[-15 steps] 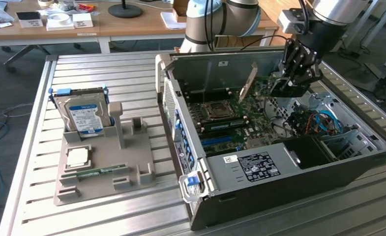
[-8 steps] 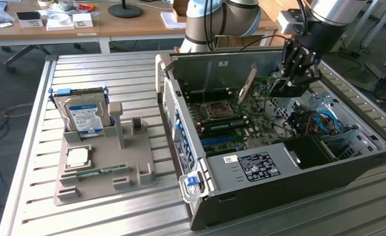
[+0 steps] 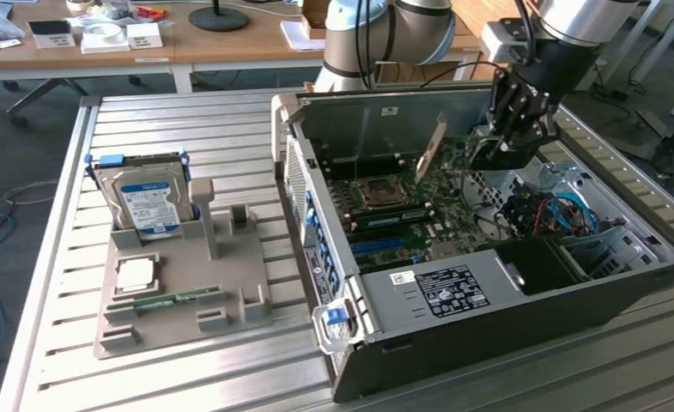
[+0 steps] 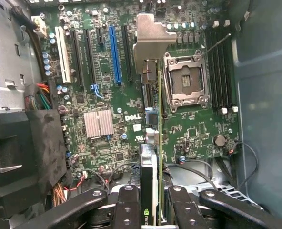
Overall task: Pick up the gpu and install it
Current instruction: 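Insert the gpu into the slot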
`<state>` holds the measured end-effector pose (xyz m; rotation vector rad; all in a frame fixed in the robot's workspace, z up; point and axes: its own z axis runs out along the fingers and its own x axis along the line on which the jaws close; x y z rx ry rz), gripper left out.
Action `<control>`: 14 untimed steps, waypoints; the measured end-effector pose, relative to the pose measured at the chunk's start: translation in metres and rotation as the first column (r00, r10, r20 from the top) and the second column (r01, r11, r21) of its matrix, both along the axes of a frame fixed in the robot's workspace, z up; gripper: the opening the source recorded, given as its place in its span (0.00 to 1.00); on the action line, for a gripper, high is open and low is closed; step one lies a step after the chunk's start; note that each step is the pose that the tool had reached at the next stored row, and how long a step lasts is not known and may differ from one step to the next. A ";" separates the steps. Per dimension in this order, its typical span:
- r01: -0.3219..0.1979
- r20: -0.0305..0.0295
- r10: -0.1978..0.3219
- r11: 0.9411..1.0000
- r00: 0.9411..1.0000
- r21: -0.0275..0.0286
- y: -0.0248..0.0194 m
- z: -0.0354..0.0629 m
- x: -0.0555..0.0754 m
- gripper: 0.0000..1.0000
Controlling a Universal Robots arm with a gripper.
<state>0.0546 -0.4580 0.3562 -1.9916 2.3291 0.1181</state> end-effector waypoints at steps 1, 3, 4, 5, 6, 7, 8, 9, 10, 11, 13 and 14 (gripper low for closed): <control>-0.003 0.001 0.003 1.000 1.000 0.000 -0.0003 -0.0002 -0.001 0.27; -0.006 0.001 0.006 1.000 1.000 0.000 -0.0011 -0.0003 -0.002 0.27; -0.007 0.001 0.007 1.000 1.000 0.000 -0.0013 -0.0004 -0.002 0.27; -0.007 0.001 0.007 1.000 1.000 0.000 -0.0015 -0.0004 -0.003 0.27; -0.008 0.001 0.008 1.000 1.000 0.000 -0.0015 -0.0004 -0.003 0.27; -0.008 0.001 0.008 1.000 1.000 0.000 -0.0016 -0.0005 -0.004 0.27; -0.008 0.001 0.008 1.000 1.000 0.000 -0.0016 -0.0006 -0.004 0.27; -0.008 0.001 0.008 1.000 1.000 0.000 -0.0016 -0.0007 -0.005 0.27; -0.008 0.001 0.008 1.000 1.000 0.000 -0.0016 -0.0008 -0.006 0.27; -0.008 0.001 0.008 1.000 1.000 0.000 -0.0016 -0.0009 -0.007 0.27; -0.007 0.001 0.007 1.000 1.000 0.000 -0.0016 -0.0010 -0.010 0.27; -0.008 0.001 0.008 1.000 1.000 0.000 -0.0016 -0.0011 -0.011 0.27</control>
